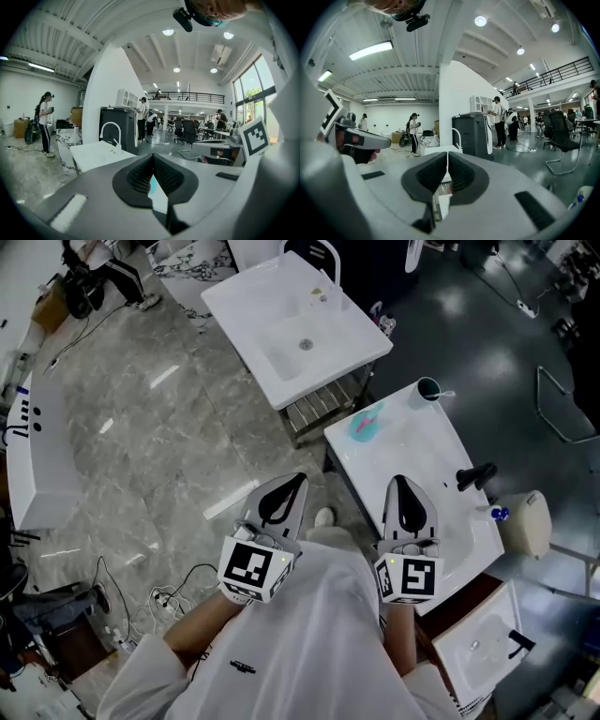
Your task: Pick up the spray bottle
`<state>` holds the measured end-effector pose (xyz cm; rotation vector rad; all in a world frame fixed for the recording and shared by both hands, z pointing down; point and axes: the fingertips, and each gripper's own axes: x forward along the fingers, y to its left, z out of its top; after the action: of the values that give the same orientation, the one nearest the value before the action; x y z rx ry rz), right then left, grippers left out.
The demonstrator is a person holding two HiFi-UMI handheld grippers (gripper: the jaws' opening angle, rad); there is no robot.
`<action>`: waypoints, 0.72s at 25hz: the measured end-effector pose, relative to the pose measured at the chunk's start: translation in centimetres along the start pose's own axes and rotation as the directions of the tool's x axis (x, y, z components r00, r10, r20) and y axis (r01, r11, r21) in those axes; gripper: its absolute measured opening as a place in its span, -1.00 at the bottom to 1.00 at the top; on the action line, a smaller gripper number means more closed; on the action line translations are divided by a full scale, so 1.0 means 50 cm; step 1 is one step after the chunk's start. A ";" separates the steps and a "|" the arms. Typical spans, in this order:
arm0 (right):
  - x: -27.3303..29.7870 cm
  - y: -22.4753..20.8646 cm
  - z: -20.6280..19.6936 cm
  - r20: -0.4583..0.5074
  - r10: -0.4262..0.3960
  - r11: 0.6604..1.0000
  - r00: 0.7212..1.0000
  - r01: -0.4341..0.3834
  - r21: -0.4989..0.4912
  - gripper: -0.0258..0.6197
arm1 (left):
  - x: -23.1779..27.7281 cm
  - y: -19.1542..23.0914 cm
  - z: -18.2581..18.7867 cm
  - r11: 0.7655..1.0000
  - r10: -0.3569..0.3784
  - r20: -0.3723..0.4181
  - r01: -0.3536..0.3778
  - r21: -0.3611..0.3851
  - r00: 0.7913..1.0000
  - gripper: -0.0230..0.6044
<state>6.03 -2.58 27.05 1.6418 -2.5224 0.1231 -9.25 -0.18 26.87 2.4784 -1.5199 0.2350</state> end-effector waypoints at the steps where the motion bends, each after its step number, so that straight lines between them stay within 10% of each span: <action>1: 0.011 -0.016 -0.001 -0.001 0.005 1.000 1.000 -0.005 -0.005 -0.90 | 0.017 -0.001 0.001 1.000 0.002 0.001 -0.002 -0.003 1.000 -0.91; 18: 0.109 -0.096 -0.022 -0.042 -0.001 0.999 0.999 0.003 0.032 -0.90 | 0.160 0.014 0.013 1.000 -0.006 -0.034 0.007 0.005 0.999 -0.91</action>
<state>8.31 -9.32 28.98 1.6361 -2.5007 0.1964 -6.22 -7.52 28.35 2.4700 -1.4994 0.2787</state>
